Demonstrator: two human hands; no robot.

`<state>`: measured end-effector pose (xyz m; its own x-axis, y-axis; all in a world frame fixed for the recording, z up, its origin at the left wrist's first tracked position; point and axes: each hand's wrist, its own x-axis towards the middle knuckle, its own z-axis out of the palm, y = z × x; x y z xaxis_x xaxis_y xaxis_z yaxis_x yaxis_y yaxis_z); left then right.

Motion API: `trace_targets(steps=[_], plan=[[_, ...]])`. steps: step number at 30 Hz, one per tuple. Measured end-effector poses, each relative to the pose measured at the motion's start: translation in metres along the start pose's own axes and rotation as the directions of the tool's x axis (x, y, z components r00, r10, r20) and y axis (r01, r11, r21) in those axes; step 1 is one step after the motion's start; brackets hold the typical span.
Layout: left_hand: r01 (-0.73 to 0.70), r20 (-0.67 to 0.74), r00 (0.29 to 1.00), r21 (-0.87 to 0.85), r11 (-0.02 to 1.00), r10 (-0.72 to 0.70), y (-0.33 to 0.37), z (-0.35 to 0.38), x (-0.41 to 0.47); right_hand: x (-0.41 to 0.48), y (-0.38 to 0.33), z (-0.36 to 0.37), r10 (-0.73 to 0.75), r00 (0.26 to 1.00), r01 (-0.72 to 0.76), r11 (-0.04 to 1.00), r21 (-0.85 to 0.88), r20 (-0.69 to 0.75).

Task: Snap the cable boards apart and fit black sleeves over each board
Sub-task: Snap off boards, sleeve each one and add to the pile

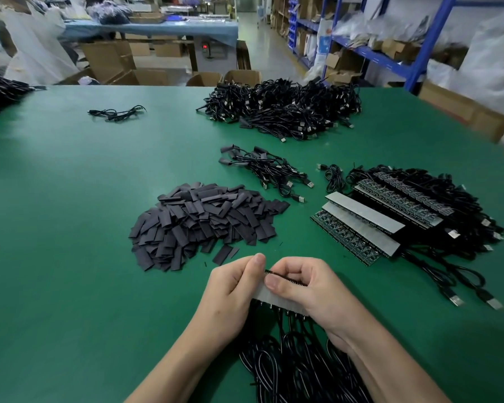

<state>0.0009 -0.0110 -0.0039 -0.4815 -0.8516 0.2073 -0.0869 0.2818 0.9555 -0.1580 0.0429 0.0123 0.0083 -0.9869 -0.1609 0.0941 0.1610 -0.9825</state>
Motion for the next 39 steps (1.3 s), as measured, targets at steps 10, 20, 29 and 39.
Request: trace_targets(steps=[10, 20, 29, 39], plan=[[-0.017, -0.024, 1.0, 0.018, 1.0, 0.017, 0.003, -0.001, 0.002, 0.0, -0.004, -0.002, 0.02, 0.999, -0.023, 0.998, 0.057, 0.049], [-0.128, -0.127, 0.978, 0.252, 0.959, 0.164, 0.0, -0.008, 0.003, -0.003, -0.006, -0.016, -0.383, 0.918, 0.132, 0.546, -0.827, -0.107], [-0.199, -0.09, 0.951, 0.558, 0.806, 0.297, -0.004, -0.014, 0.004, -0.002, 0.003, 0.007, -0.411, 0.911, 0.288, 0.589, -0.755, 0.028], [-0.099, -0.291, 0.908, 0.551, 0.828, 0.302, 0.0, -0.031, 0.009, -0.007, -0.007, 0.011, -0.282, 0.957, 0.244, 0.913, -0.327, -0.073]])
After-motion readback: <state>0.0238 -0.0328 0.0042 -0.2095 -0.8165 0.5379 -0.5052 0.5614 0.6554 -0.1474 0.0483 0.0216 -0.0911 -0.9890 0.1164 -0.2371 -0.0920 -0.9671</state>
